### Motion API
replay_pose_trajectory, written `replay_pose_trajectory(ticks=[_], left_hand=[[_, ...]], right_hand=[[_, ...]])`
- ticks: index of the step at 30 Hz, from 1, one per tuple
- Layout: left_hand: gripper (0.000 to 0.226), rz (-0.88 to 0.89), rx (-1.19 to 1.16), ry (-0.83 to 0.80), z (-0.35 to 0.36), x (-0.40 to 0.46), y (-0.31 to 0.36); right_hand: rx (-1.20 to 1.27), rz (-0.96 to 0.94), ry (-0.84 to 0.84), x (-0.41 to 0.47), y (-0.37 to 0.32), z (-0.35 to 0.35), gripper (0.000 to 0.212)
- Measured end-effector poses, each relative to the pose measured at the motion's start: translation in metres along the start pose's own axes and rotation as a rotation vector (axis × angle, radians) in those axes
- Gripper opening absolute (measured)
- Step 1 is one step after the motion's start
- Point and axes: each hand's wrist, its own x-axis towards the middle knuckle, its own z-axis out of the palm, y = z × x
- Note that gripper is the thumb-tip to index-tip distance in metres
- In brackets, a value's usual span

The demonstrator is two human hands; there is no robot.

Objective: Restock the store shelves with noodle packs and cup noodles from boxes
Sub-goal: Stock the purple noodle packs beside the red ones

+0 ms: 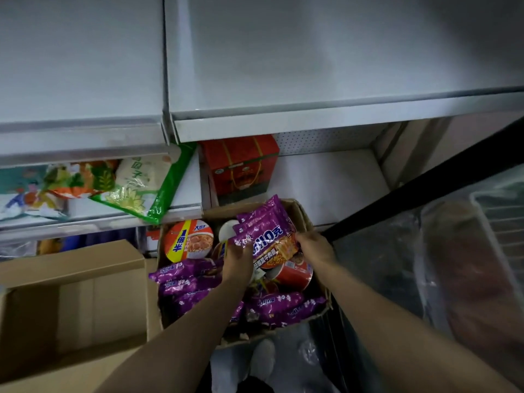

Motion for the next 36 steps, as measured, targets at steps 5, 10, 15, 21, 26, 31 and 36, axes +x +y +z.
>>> replay_pose_trajectory(ticks=[5,10,15,21,26,31,36], left_hand=[[0.048,-0.027,-0.028,-0.020,0.012,0.054,-0.021],[0.056,-0.116,-0.126,-0.061,0.025,0.100,-0.041],[0.051,-0.151,-0.167,-0.038,0.033,0.121,-0.042],[0.055,-0.194,-0.291,-0.030,0.045,0.150,-0.049],[0.052,-0.250,-0.352,-0.074,0.045,0.156,-0.059],[0.043,-0.281,-0.360,-0.109,0.040,0.140,-0.048],[0.046,-0.258,-0.336,-0.102,0.036,0.127,-0.040]], right_hand=[[-0.107,-0.018,-0.009,0.044,0.009,0.010,0.021],[-0.204,-0.058,-0.031,0.111,0.050,0.021,0.041],[-0.215,-0.091,-0.030,0.128,0.060,0.034,0.053],[-0.104,-0.060,-0.034,0.133,0.061,0.045,0.054],[0.050,0.019,-0.044,0.133,0.071,0.049,0.051],[0.024,0.022,-0.023,0.139,0.079,0.054,0.062],[0.041,0.067,-0.037,0.130,0.080,0.057,0.045]])
